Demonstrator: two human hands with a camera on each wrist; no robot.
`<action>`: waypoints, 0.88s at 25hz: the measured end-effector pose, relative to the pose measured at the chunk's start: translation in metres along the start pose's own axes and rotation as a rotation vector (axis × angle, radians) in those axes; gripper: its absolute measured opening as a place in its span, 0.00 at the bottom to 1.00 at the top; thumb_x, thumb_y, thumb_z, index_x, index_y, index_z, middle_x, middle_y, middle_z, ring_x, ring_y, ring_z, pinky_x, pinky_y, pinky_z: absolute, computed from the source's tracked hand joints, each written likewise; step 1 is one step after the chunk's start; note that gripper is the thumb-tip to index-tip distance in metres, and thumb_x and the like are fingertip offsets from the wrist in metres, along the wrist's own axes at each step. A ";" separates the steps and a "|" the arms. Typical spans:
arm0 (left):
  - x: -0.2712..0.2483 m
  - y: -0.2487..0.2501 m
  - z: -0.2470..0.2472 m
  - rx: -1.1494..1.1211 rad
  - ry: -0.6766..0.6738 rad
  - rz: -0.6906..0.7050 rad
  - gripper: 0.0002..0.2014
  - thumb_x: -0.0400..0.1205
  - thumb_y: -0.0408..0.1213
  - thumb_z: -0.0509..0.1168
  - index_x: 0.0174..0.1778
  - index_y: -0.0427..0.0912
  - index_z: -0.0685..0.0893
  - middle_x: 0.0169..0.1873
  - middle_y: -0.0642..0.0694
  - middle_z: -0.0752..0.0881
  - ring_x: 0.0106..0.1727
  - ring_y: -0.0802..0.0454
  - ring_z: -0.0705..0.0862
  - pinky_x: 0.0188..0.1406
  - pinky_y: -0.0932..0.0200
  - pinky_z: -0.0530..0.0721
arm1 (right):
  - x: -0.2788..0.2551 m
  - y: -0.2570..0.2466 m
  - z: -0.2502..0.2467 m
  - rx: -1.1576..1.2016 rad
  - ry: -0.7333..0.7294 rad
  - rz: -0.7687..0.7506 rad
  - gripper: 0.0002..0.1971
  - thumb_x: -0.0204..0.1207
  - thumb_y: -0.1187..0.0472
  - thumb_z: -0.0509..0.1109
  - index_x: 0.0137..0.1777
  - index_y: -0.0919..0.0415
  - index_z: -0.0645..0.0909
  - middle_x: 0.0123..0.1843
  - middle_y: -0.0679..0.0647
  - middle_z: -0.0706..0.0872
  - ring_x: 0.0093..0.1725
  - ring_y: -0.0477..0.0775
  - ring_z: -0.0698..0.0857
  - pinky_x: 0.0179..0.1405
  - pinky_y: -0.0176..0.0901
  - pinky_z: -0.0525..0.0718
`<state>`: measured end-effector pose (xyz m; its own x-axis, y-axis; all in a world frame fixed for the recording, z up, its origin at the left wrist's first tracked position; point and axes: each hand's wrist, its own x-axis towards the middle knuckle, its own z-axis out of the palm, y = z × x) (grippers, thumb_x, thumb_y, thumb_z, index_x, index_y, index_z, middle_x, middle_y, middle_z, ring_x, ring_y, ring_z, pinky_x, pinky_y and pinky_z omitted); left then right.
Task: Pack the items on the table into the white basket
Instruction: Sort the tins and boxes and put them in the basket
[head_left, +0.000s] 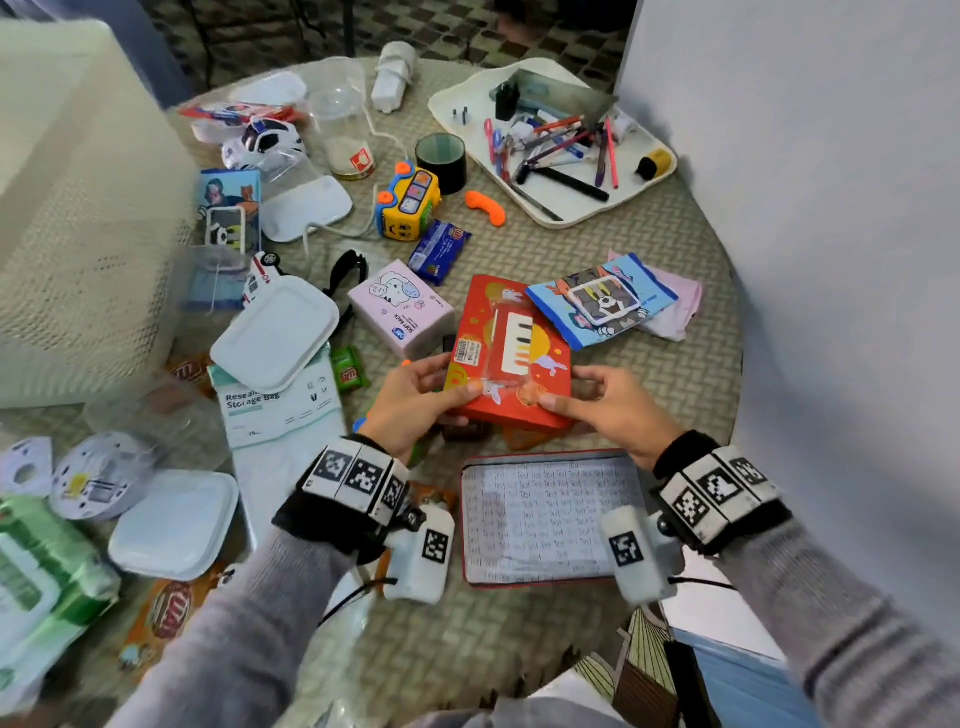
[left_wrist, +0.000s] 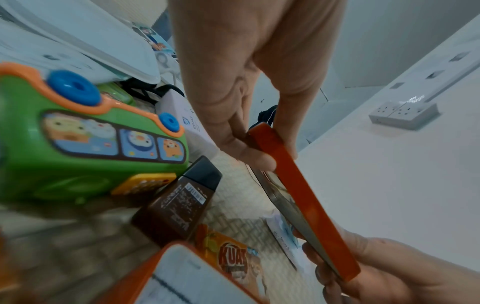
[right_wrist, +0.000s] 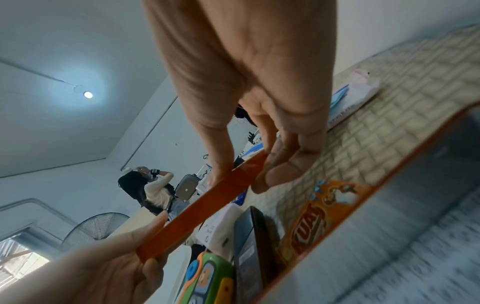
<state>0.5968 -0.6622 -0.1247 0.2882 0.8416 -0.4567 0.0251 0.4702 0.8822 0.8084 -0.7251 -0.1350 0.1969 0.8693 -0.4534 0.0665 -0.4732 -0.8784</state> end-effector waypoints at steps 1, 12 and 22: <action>-0.009 -0.004 -0.004 -0.003 0.013 0.007 0.29 0.75 0.25 0.71 0.72 0.30 0.72 0.56 0.38 0.86 0.43 0.52 0.88 0.25 0.66 0.85 | -0.007 0.002 0.003 0.004 0.005 -0.003 0.33 0.60 0.57 0.83 0.66 0.61 0.77 0.54 0.56 0.88 0.53 0.52 0.87 0.51 0.44 0.87; -0.083 -0.043 -0.024 -0.023 0.027 0.037 0.24 0.71 0.26 0.75 0.60 0.40 0.73 0.45 0.40 0.87 0.38 0.55 0.89 0.32 0.63 0.85 | -0.063 0.021 0.030 0.278 0.012 -0.049 0.28 0.77 0.78 0.65 0.76 0.63 0.69 0.53 0.59 0.85 0.51 0.55 0.86 0.43 0.40 0.90; -0.076 -0.024 -0.040 -0.149 0.164 0.127 0.30 0.73 0.30 0.74 0.70 0.42 0.71 0.53 0.41 0.87 0.41 0.53 0.89 0.34 0.57 0.89 | -0.089 0.027 -0.002 -0.013 -0.145 -0.119 0.23 0.79 0.78 0.61 0.62 0.50 0.79 0.57 0.54 0.85 0.57 0.54 0.84 0.52 0.39 0.88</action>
<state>0.5362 -0.7271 -0.1156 0.1210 0.9226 -0.3662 -0.1467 0.3815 0.9127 0.7943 -0.8150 -0.1180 0.0443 0.9303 -0.3640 0.0935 -0.3666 -0.9257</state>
